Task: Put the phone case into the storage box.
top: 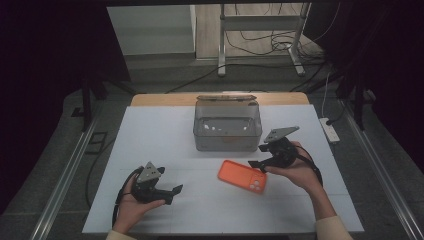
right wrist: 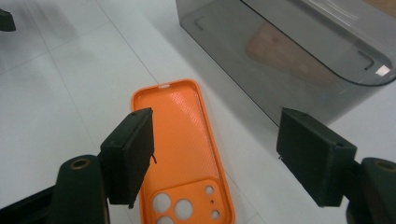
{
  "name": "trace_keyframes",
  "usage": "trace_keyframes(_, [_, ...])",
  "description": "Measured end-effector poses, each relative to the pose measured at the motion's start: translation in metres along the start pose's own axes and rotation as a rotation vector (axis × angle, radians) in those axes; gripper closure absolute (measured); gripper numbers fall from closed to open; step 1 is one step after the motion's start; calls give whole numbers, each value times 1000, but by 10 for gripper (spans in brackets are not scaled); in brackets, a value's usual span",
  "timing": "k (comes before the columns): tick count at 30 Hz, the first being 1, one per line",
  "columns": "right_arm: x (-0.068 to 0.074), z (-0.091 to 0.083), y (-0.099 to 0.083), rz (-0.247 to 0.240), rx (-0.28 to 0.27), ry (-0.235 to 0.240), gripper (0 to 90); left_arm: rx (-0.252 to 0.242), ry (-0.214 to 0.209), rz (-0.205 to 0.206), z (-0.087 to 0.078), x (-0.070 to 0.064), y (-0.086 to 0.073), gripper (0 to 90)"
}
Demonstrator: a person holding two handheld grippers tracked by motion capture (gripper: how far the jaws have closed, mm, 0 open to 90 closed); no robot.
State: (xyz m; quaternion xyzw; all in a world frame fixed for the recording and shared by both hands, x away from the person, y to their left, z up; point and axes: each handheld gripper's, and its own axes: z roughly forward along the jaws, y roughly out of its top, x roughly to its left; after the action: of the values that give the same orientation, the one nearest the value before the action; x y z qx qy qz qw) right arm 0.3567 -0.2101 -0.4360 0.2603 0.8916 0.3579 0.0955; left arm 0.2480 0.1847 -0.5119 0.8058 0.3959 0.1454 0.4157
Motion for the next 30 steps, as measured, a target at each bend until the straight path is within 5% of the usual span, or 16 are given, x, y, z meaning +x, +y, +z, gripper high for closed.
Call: trace_keyframes(30, [3, 23, 27, -90, 100, 78, 203, 9, 9, 7, 0, 0, 0, 91])
